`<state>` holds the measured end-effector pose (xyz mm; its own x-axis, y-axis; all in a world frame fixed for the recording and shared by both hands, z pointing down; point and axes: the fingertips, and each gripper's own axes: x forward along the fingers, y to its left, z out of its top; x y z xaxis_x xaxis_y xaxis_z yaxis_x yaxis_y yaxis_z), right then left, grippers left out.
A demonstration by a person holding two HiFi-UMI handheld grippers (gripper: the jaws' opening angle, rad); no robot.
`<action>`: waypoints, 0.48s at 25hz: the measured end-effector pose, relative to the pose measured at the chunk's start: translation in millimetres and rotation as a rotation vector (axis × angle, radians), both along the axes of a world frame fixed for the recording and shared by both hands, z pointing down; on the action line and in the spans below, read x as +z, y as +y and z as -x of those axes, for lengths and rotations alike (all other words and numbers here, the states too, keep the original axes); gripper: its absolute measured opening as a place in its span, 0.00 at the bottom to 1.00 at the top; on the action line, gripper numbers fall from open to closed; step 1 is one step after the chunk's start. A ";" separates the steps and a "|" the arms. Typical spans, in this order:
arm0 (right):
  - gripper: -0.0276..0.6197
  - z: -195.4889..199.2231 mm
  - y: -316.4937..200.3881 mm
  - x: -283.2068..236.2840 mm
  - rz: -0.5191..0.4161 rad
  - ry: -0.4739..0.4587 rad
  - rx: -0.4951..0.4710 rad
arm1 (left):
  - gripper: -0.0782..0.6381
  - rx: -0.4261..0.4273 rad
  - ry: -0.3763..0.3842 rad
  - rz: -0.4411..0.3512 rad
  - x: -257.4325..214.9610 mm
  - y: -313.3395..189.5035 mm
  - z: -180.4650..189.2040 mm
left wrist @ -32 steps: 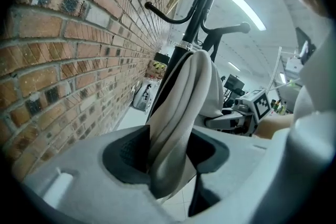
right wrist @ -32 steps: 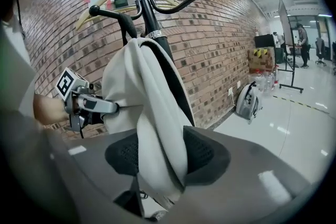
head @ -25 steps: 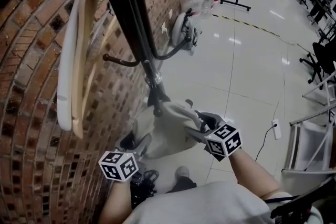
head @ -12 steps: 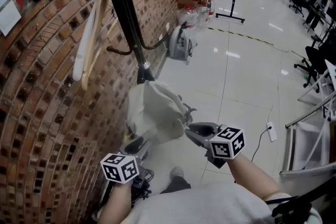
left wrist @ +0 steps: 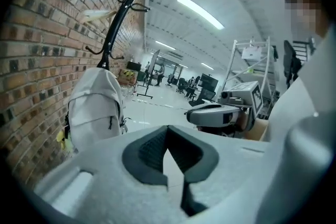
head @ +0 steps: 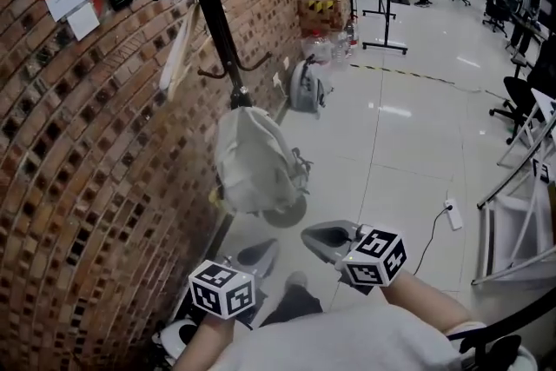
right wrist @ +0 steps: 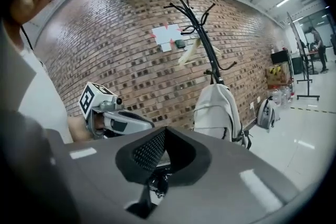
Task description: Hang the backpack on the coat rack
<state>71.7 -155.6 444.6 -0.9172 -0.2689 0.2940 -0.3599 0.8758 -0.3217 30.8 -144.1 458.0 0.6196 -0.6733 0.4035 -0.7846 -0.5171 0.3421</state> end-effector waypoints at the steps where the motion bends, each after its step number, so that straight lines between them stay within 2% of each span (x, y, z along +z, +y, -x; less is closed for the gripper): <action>1: 0.04 -3.4 18.3 -5.9 -0.008 -0.002 -0.015 | 0.11 0.002 -0.009 -0.012 -7.4 16.4 -7.6; 6: 0.04 -6.6 75.0 -32.2 -0.036 -0.003 -0.031 | 0.11 -0.009 -0.013 -0.032 -34.4 63.1 -14.4; 12: 0.04 5.5 128.3 -45.2 -0.043 0.041 -0.017 | 0.11 0.057 -0.039 -0.081 -51.8 107.4 -16.1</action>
